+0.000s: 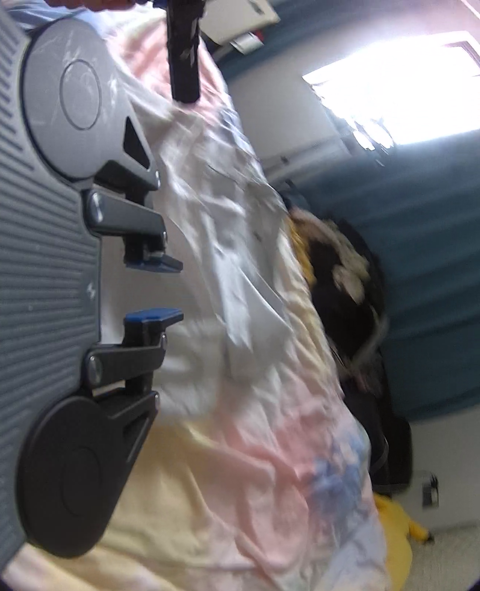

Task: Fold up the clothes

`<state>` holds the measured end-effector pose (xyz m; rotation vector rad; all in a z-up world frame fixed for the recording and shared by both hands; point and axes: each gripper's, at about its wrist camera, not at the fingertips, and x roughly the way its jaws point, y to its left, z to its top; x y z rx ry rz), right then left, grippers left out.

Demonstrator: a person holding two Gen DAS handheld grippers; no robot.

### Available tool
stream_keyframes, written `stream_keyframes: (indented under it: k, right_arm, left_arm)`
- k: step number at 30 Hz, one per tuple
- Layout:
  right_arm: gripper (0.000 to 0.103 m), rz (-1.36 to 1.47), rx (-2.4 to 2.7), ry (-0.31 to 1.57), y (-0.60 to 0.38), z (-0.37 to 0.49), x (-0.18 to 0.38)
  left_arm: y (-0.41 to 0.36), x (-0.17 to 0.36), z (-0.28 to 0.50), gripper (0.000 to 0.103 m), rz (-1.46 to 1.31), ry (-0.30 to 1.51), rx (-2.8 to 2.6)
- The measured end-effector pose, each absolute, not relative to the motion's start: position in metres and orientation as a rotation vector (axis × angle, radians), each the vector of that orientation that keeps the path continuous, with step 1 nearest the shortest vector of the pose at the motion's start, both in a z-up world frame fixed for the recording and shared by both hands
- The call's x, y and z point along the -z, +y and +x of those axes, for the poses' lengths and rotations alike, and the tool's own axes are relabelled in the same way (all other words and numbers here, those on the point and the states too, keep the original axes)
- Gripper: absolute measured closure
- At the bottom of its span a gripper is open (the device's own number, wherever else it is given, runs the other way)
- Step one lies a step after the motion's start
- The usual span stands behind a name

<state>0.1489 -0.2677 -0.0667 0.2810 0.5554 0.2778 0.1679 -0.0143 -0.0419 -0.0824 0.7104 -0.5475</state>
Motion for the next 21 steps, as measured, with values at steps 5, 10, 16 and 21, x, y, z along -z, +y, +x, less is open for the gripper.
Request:
stream_keyframes:
  k: [5,10,16,21]
  right_arm:
    - [0.08,0.223,-0.299,0.592,-0.249,0.16,0.08]
    - [0.08,0.254,-0.288,0.592,-0.257,0.17,0.087]
    - [0.081,0.243,-0.246,0.554,-0.267,0.176,0.084]
    - [0.076,0.343,-0.187,0.531,-0.291,0.175,0.08]
  left_arm:
    - [-0.049,0.074,0.186,0.028,-0.006,0.792,0.475]
    - [-0.04,0.088,0.225,0.029,-0.095,0.771,0.252]
    - [0.009,0.085,0.24,0.029,-0.264,0.749,0.107]
    - [0.035,0.055,0.223,0.026,-0.262,0.697,0.101]
